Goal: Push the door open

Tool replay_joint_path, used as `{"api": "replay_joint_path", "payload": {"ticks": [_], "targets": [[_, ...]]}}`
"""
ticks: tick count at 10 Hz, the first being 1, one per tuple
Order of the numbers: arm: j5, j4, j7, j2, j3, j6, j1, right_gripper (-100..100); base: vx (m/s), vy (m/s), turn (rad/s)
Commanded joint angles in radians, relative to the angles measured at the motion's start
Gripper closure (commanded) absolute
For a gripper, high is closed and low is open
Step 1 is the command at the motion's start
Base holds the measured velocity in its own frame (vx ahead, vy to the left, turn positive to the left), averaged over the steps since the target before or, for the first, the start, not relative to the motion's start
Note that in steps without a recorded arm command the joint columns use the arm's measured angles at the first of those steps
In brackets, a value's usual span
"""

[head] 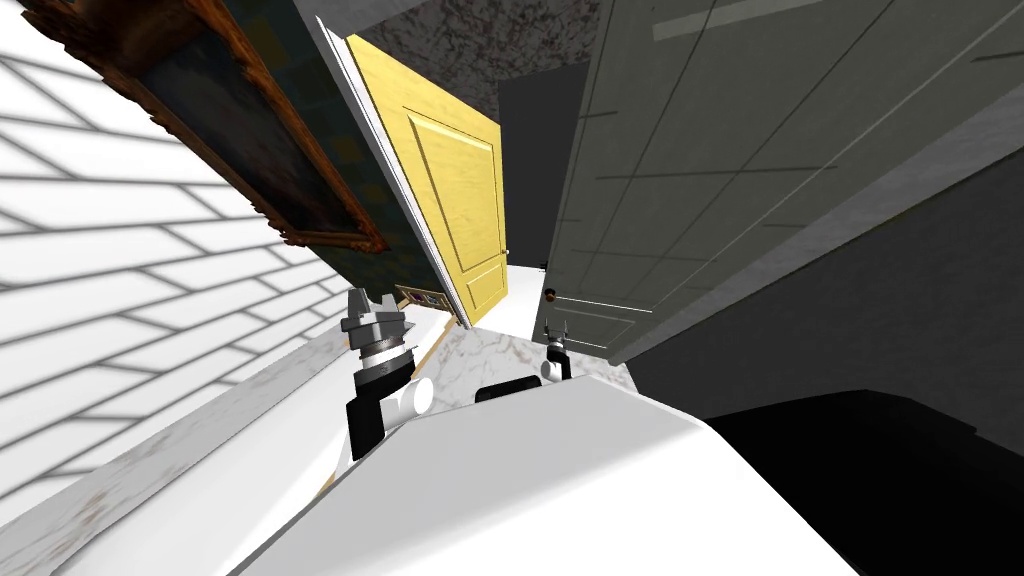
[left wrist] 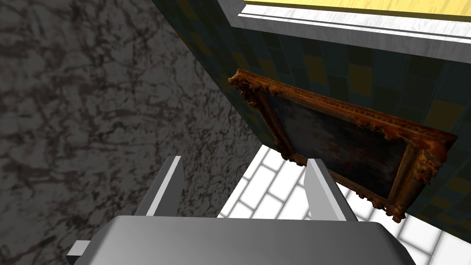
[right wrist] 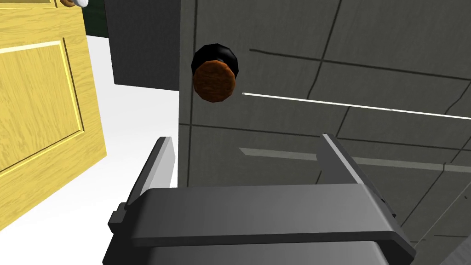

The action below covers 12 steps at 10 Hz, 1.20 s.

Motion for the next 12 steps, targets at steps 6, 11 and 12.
{"api": "replay_joint_path", "payload": {"ticks": [6,11,12], "targets": [[-0.062,0.117,-0.089,0.050,0.005,-0.047,-0.042,-100,0.092,-0.081,0.103],[-0.062,0.128,-0.096,-0.016,-0.001,-0.048,-0.049,-100,0.127,-0.062,0.019],[-0.063,0.130,-0.098,-0.019,-0.003,-0.048,-0.050,-100,0.192,-0.082,0.028]]}}
